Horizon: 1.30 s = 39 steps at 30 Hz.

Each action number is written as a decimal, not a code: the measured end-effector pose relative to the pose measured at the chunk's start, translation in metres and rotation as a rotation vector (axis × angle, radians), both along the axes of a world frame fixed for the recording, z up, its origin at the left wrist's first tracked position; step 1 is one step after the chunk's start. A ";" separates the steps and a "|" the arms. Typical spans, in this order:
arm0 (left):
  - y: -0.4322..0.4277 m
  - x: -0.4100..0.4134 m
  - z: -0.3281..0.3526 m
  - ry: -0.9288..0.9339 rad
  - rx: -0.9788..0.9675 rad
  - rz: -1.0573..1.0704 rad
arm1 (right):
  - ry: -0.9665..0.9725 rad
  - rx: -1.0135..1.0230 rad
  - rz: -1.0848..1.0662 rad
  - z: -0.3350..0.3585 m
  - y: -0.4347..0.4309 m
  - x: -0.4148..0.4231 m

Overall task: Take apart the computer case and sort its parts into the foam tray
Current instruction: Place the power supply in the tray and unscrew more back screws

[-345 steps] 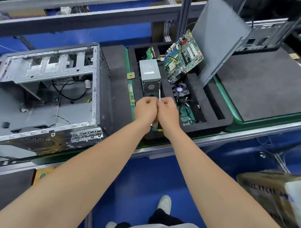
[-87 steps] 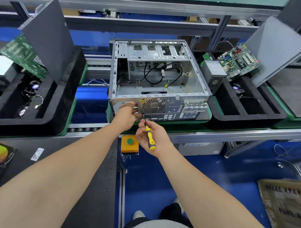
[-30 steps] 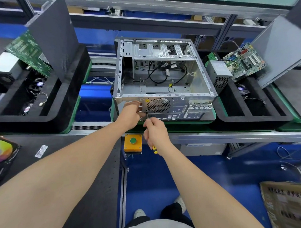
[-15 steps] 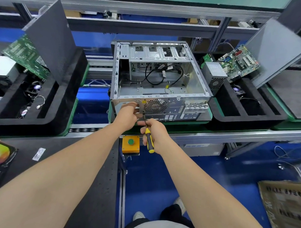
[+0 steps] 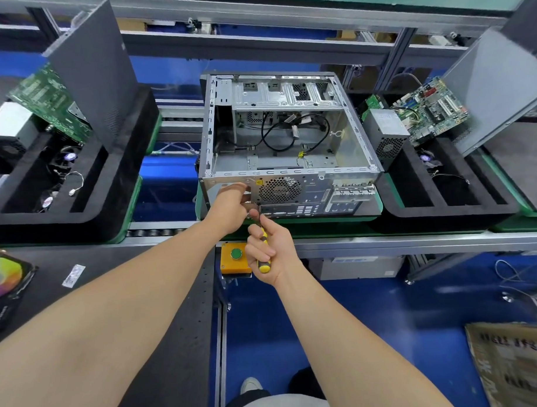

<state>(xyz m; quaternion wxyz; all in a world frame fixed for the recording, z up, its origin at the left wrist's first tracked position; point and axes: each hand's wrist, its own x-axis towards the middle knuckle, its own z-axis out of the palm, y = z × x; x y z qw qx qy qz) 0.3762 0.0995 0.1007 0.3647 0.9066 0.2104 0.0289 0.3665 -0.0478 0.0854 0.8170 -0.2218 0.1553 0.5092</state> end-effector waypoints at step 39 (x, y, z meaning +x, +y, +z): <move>0.003 0.002 -0.004 0.011 -0.122 -0.004 | 0.044 0.073 0.008 -0.006 -0.010 -0.003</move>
